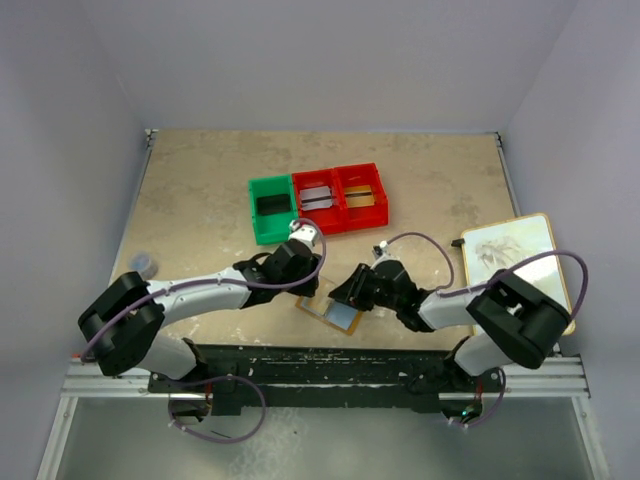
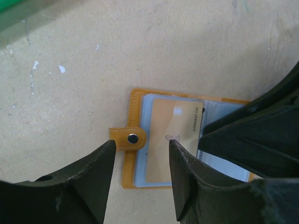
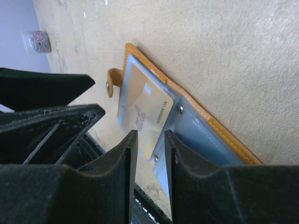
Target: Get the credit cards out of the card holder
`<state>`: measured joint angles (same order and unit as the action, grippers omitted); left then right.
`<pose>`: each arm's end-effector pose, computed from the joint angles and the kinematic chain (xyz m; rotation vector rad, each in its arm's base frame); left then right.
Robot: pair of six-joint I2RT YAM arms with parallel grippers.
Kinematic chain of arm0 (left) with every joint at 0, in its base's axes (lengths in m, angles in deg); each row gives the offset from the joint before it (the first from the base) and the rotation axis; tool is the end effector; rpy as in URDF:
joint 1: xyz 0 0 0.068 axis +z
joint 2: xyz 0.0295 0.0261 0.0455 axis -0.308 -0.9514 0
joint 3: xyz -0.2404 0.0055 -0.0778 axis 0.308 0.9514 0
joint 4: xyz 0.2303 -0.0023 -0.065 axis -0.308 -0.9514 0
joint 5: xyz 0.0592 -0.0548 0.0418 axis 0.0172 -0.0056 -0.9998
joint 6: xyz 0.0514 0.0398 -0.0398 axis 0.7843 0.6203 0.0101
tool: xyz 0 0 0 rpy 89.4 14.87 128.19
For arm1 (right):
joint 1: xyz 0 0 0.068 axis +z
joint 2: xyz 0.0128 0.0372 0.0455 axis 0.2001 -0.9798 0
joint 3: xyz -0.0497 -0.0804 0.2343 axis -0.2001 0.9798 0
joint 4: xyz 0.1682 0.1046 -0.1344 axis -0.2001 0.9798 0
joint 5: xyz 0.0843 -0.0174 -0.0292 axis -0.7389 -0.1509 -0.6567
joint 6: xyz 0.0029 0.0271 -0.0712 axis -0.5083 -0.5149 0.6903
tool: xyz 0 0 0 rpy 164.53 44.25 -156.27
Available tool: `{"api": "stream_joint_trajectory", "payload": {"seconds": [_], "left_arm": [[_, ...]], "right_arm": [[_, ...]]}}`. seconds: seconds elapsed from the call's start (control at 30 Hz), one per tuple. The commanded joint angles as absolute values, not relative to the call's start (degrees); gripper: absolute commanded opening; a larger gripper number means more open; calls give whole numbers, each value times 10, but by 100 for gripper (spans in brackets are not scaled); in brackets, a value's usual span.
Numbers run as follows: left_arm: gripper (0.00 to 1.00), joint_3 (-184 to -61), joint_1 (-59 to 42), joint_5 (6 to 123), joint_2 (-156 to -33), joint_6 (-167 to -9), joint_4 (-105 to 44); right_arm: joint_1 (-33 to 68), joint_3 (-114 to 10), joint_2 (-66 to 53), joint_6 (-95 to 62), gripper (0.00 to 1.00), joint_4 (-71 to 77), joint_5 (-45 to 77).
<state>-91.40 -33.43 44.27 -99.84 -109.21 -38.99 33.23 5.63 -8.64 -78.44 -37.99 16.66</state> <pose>0.1885 -0.2145 0.1580 0.2794 2.3909 -0.4604 0.1811 0.1908 0.1200 0.3924 2.2647 1.2972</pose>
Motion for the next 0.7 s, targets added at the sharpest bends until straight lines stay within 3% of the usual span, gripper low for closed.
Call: {"api": "stream_joint_trajectory", "payload": {"seconds": [0.0,0.3,0.4,0.67], "left_arm": [[46,-945,-332,510,-1011,-1048,-409],[36,-937,-332,513,-1027,-1050,-404],[35,-933,-332,495,-1036,-1056,-409],[28,-905,-333,490,-1050,-1070,-395]], "right_arm": [[337,69,-127,-807,32,-468,160],[337,117,-198,-844,24,-608,148],[337,109,-203,-833,14,-604,127],[337,93,-234,-862,17,-636,129]]}}
